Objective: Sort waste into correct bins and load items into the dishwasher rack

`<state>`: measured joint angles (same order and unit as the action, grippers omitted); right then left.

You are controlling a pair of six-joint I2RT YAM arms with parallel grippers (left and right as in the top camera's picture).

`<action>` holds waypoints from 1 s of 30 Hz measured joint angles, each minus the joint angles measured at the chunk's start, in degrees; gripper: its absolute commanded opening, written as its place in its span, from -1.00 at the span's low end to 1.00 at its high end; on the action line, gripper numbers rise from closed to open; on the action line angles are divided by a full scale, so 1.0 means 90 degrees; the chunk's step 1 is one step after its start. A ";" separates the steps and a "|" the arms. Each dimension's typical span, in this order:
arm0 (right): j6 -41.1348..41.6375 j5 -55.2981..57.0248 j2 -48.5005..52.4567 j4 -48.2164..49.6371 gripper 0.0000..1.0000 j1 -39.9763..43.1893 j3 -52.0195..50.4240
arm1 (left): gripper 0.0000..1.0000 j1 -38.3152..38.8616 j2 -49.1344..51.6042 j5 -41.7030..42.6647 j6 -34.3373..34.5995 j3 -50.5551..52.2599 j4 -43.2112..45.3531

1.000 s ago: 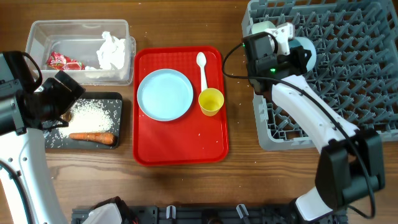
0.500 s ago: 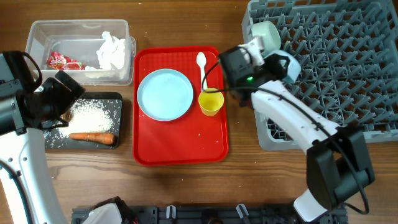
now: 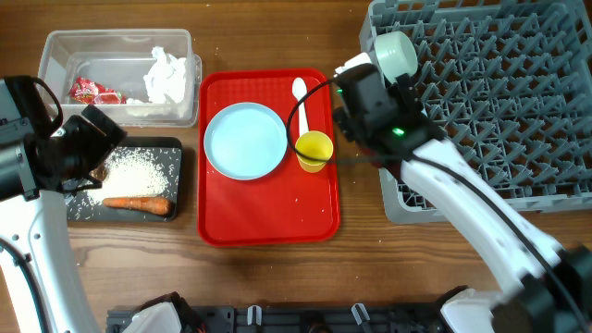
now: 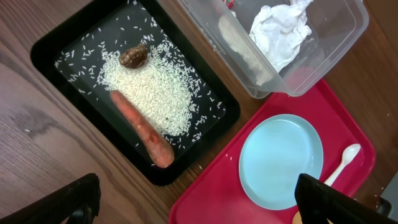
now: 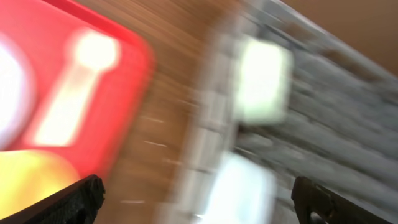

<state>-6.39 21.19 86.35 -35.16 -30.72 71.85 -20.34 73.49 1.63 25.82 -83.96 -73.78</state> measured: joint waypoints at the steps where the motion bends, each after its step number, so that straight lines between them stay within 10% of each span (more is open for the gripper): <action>1: 0.0114 -0.0699 -0.0182 0.0000 0.99 0.0000 0.0017 | 1.00 0.0000 0.0000 0.0000 0.0000 0.0000 -0.0010; 9: 0.1076 -0.3716 -0.0481 -0.0046 0.99 0.0000 0.0061 | 0.98 0.0019 0.0000 0.0075 -0.0187 0.0000 -0.0194; 30: 0.2246 -0.3344 -0.1892 -0.1596 0.82 0.2021 0.0073 | 0.83 0.4915 0.3555 0.1265 -0.1989 -0.0005 0.2718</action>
<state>13.82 -8.91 69.32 -49.52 -12.53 72.51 23.90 105.49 13.02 7.92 -84.01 -49.32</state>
